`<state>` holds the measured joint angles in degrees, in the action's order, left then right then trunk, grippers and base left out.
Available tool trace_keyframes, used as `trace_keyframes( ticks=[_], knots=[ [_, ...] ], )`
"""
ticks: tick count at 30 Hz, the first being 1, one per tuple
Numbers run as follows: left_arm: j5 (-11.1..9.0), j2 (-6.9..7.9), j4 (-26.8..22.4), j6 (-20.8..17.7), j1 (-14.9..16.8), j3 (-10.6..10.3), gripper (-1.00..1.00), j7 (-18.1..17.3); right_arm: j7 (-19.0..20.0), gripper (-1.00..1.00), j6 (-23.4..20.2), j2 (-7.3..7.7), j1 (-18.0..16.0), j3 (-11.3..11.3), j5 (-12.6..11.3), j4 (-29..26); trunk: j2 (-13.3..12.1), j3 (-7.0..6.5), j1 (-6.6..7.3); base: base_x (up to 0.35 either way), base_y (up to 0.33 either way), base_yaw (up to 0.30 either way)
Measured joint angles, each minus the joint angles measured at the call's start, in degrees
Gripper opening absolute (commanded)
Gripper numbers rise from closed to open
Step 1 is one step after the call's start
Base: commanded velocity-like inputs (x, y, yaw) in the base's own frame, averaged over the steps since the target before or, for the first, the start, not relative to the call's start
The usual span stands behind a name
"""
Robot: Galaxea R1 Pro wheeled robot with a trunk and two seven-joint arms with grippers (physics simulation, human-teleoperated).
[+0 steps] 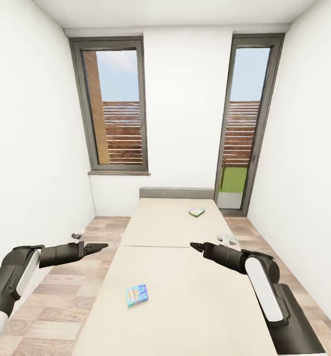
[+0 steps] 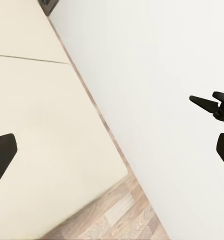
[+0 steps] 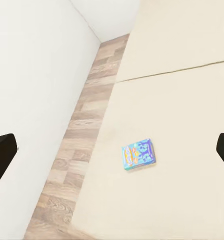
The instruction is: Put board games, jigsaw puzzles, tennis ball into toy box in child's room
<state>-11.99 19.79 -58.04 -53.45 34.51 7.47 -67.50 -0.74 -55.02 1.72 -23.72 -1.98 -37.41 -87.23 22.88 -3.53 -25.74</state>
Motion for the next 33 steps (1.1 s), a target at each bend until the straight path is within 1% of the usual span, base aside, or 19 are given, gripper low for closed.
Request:
trace_keyframes(
  ticks=[6, 13, 21, 27, 33],
  knots=[
    [0.0, -0.01, 0.0, 0.0, 0.0, 0.0, 1.0, 0.0, 0.0, 1.0, 0.0, 0.0, 0.0, 0.0, 0.0, 0.0, 0.0, 0.0, 0.0, 0.2, -0.042, 0.089],
    [0.0, 0.0, 0.0, 0.0, 0.0, 0.0, 1.0, 0.2, 0.0, 1.0, 0.0, 0.0, 0.0, 0.0, 0.0, 0.0, 0.0, 0.0, 0.0, 0.131, -0.046, 0.018],
    [0.0, -0.02, 0.0, 0.1, 0.0, 0.0, 1.0, 0.2, 0.0, 1.0, 0.0, 0.0, 0.0, 0.0, 0.0, 0.0, 0.0, 0.0, 0.0, 0.219, -0.043, 0.003],
    [0.0, -0.01, 0.0, 0.1, 0.0, 0.0, 1.0, 0.2, 0.0, 1.0, 0.0, 0.01, 0.0, 0.0, 0.0, 0.0, 0.0, -0.02, -0.01, 0.062, -0.027, -0.011],
    [0.0, -0.03, 0.0, 0.0, 0.0, 0.0, 1.0, 0.3, 0.0, 1.0, 0.0, 0.01, 0.0, 0.0, -0.1, 0.0, 0.0, -0.27, -0.01, 0.013, -0.005, -0.117]
  ],
)
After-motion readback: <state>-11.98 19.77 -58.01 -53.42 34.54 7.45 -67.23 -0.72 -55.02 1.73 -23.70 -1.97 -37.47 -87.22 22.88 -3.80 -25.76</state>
